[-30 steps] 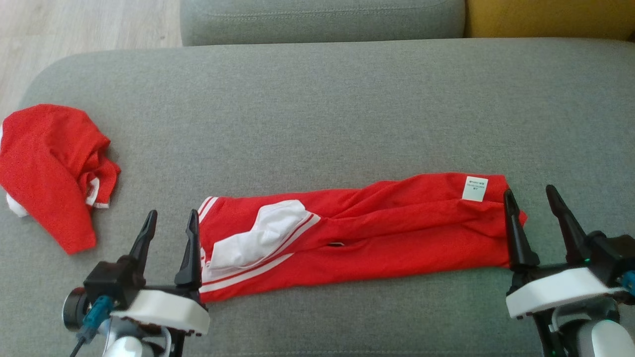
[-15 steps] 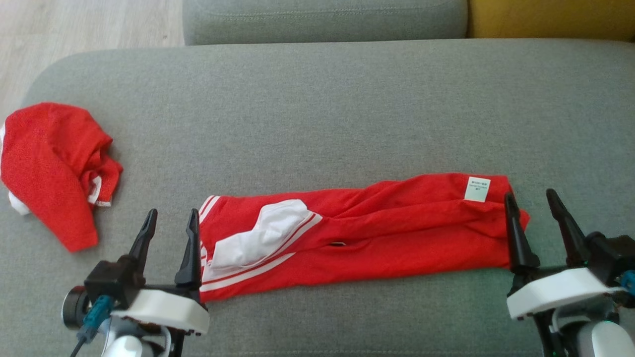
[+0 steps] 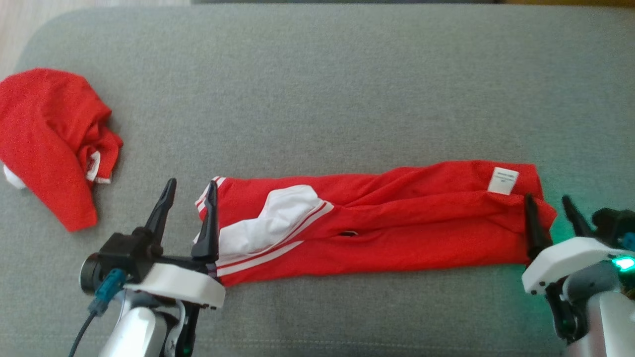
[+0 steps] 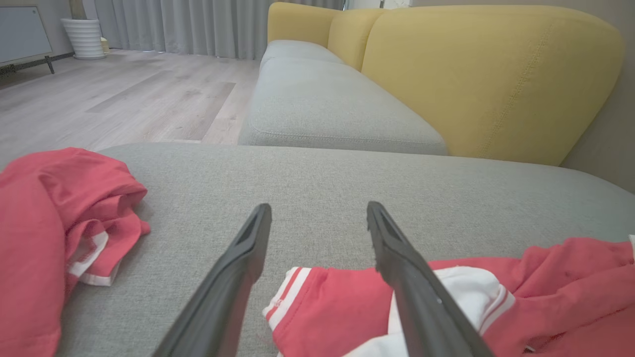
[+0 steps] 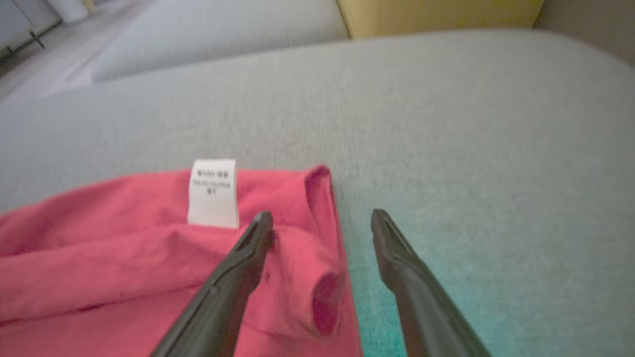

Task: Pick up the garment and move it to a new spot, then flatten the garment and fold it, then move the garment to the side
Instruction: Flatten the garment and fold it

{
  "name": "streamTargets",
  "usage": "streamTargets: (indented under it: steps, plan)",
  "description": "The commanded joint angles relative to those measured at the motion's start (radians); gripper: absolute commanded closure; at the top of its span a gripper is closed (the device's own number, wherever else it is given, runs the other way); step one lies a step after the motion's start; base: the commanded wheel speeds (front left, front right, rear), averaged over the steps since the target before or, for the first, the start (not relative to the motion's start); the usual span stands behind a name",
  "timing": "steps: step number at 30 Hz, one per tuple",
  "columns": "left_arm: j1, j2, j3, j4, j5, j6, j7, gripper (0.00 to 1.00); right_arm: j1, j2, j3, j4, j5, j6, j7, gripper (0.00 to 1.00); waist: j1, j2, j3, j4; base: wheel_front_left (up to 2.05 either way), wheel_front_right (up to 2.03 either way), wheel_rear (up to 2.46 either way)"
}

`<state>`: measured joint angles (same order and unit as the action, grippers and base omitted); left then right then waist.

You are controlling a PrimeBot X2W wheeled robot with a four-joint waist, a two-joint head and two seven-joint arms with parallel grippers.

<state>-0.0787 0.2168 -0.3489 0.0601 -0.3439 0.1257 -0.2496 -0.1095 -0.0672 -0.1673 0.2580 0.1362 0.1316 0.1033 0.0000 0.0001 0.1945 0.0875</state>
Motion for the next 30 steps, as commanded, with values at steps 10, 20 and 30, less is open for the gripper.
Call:
streamTargets:
  steps: [10, 20, 30]
  plan:
    - [-0.067, -0.019, 0.059, -0.010, 0.028, -0.032, -0.012, 0.00, -0.036, 0.010, 0.020, 0.041, 0.054, -0.001, 0.180, 0.00, 0.0000, -0.0001, 0.045, 0.006, 0.00, 0.00, 0.00]
    - [-0.066, -0.037, 0.096, -0.001, 0.051, -0.056, -0.012, 0.00, -0.007, 0.016, 0.023, -0.042, 0.115, -0.001, 0.238, 1.00, 0.0000, -0.0001, 0.038, -0.009, 0.00, 0.00, 0.00]
    - [-0.049, -0.052, 0.124, -0.007, 0.066, -0.068, -0.012, 0.00, 0.015, -0.001, -0.143, -0.135, 0.093, -0.001, 0.240, 1.00, 0.0000, -0.0001, 0.026, -0.041, 0.00, 0.00, 0.00]
